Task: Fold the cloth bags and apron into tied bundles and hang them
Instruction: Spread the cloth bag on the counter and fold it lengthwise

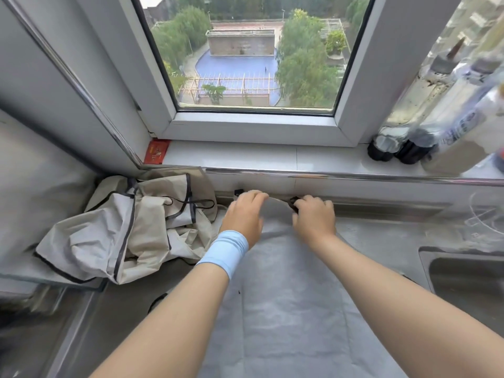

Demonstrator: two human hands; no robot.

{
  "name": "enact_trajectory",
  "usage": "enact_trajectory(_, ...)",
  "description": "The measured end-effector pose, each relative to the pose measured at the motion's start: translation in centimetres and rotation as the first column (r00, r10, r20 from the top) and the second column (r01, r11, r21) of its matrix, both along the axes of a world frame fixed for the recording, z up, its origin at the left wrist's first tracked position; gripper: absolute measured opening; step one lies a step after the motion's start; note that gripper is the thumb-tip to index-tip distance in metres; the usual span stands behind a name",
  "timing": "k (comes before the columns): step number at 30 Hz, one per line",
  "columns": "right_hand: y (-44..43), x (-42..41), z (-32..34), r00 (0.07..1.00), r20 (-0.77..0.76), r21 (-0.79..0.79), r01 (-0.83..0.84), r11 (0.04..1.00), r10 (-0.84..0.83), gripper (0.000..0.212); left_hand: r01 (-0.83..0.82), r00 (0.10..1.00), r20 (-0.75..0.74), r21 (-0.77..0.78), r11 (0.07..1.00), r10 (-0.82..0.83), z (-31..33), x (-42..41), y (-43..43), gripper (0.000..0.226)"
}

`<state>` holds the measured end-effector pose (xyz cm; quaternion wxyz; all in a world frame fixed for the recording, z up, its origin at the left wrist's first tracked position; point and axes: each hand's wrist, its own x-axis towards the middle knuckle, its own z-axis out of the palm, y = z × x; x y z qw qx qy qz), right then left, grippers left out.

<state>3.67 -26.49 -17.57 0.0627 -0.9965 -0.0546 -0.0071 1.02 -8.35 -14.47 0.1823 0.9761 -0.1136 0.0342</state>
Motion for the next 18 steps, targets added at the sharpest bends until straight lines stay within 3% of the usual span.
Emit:
enact_trajectory(3, -1.1, -1.7, 1.6, 0.966, 0.194, 0.228, -0.214, 0.95, 0.171, 0.018, 0.081, 0.996, 0.024, 0.177, 0.981, -0.086, 0.7, 0.1, -0.3, 0.077)
enact_trajectory(5, -1.9, -3.5, 3.0, 0.949, 0.223, 0.336, -0.29, 0.896, 0.223, 0.023, 0.11, 0.993, -0.003, 0.312, 0.944, -0.115, 1.2, -0.2, -0.4, 0.076)
enact_trajectory(8, -3.6, -6.2, 4.2, 0.966, 0.153, 0.337, -0.251, 0.907, 0.21, 0.022, 0.141, 0.989, -0.093, 0.403, 0.904, -0.113, 2.4, -1.3, 0.2, 0.049)
enact_trajectory(11, -4.9, -8.6, 4.1, 0.954, 0.135, 0.284, -0.295, 0.912, 0.266, 0.017, 0.164, 0.945, -0.323, 0.325, 0.931, -0.053, 2.9, -3.8, 0.6, 0.035)
enact_trajectory(14, -5.1, -10.7, 3.8, 0.942, -0.11, 0.24, -0.283, 0.928, 0.316, 0.013, 0.227, 0.849, -0.52, 0.205, 0.952, -0.091, 2.2, -7.0, 0.5, 0.03)
enact_trajectory(18, -4.8, -13.6, 3.7, 0.783, -0.541, 0.036, -0.343, 0.939, 0.307, 0.022, 0.35, 0.664, -0.74, 0.173, 0.921, -0.113, 0.3, -11.6, -0.5, 0.034)
